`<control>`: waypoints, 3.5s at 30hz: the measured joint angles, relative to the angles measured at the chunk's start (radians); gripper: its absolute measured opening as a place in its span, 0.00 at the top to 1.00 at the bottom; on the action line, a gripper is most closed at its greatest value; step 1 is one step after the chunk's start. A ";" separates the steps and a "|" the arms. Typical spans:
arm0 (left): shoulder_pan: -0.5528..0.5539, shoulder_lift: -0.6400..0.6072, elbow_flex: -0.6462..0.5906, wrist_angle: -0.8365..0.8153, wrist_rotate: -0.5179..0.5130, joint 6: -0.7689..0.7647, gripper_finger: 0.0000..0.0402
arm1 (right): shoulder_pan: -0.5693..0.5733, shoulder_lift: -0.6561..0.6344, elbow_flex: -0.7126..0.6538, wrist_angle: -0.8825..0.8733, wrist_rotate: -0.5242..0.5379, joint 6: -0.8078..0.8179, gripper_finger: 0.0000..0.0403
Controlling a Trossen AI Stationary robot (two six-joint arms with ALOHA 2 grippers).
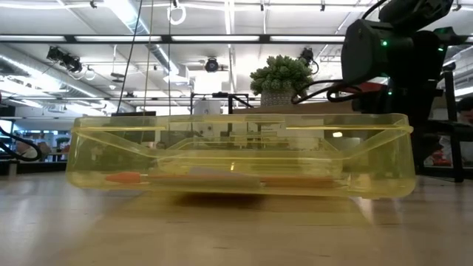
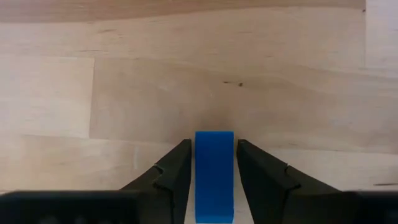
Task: Pack school essentials
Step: Put the eraser into the supply box, then put the scissor into the supply box
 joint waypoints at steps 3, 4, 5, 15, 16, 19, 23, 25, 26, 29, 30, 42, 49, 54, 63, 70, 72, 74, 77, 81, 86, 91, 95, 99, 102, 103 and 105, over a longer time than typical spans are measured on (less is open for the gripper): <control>0.000 0.000 0.000 0.000 0.000 0.016 0.73 | -0.001 0.002 0.012 -0.006 -0.011 -0.001 0.69; 0.000 0.000 0.000 -0.001 0.000 0.022 0.73 | -0.001 0.002 0.015 -0.007 -0.013 -0.001 0.70; 0.000 0.000 0.000 -0.001 0.000 0.024 0.73 | -0.001 0.002 0.018 -0.007 -0.015 -0.001 0.72; 0.000 0.000 0.000 -0.002 -0.001 0.028 0.73 | 0.004 0.006 0.055 -0.029 -0.057 -0.019 0.81; 0.000 0.000 0.000 -0.002 -0.001 0.028 0.73 | 0.010 0.006 0.061 -0.021 -0.078 -0.021 0.81; 0.000 0.000 0.000 -0.002 -0.001 0.027 0.73 | 0.028 0.006 0.080 -0.015 -0.115 -0.032 0.81; 0.000 0.000 0.000 -0.002 -0.002 0.027 0.73 | 0.062 0.006 0.122 -0.012 -0.122 -0.032 0.81; 0.000 0.000 0.000 -0.002 -0.002 0.031 0.73 | 0.080 0.006 0.152 -0.017 -0.109 -0.033 0.81; 0.000 0.000 0.000 -0.002 -0.002 0.039 0.73 | 0.089 0.006 0.167 -0.017 -0.103 -0.038 0.82; 0.000 0.000 0.000 -0.002 -0.002 0.047 0.73 | 0.119 0.006 0.219 -0.028 -0.098 -0.059 0.82; 0.000 0.000 0.000 -0.002 -0.002 0.049 0.73 | 0.128 0.006 0.240 -0.034 -0.095 -0.064 0.82; 0.000 0.000 0.000 -0.002 -0.002 0.053 0.73 | 0.209 0.004 0.523 -0.041 0.011 -0.217 0.82; 0.001 0.000 0.000 -0.002 -0.013 0.076 0.73 | 0.203 0.004 0.518 0.129 0.015 -0.370 0.82; 0.001 0.000 0.000 -0.002 -0.014 0.078 0.73 | 0.203 0.004 0.474 0.226 0.014 -0.552 0.82; 0.001 0.000 0.000 -0.002 -0.014 0.067 0.73 | 0.217 0.004 0.339 0.462 -0.099 -0.652 0.81; 0.000 0.000 0.000 -0.001 -0.014 0.042 0.73 | 0.236 0.004 0.306 0.468 -0.099 -0.654 0.75; 0.000 0.000 0.000 -0.001 -0.014 0.042 0.73 | 0.237 0.004 0.303 0.469 -0.099 -0.656 0.72; 0.000 0.000 0.000 -0.001 -0.014 0.042 0.73 | 0.237 0.004 0.303 0.469 -0.095 -0.656 0.70; 0.000 0.000 0.000 -0.002 -0.014 0.041 0.73 | 0.237 0.004 0.303 0.484 -0.068 -0.656 0.65; 0.000 0.000 0.000 -0.001 -0.014 0.041 0.73 | 0.237 0.004 0.303 0.494 -0.062 -0.657 0.61; 0.000 0.000 0.000 -0.001 -0.014 0.041 0.73 | 0.237 0.004 0.303 0.494 -0.061 -0.655 0.60; 0.000 0.000 0.000 -0.002 -0.014 0.041 0.73 | 0.237 0.004 0.303 0.494 -0.061 -0.647 0.60; 0.000 0.000 0.000 -0.013 -0.046 0.037 0.73 | 0.241 0.004 0.303 0.494 -0.075 -0.613 0.60; 0.008 0.000 0.001 -0.089 -0.168 -0.016 0.73 | 0.256 0.004 0.325 0.490 -0.120 -0.579 0.60; 0.040 0.000 0.001 -0.194 -0.205 -0.073 0.73 | 0.283 0.004 0.355 0.491 -0.124 -0.559 0.60; 0.053 0.000 0.001 -0.236 -0.206 -0.093 0.73 | 0.293 0.004 0.369 0.486 -0.124 -0.557 0.60; 0.084 0.000 0.001 -0.326 -0.201 -0.126 0.73 | 0.316 0.004 0.402 0.480 -0.125 -0.555 0.60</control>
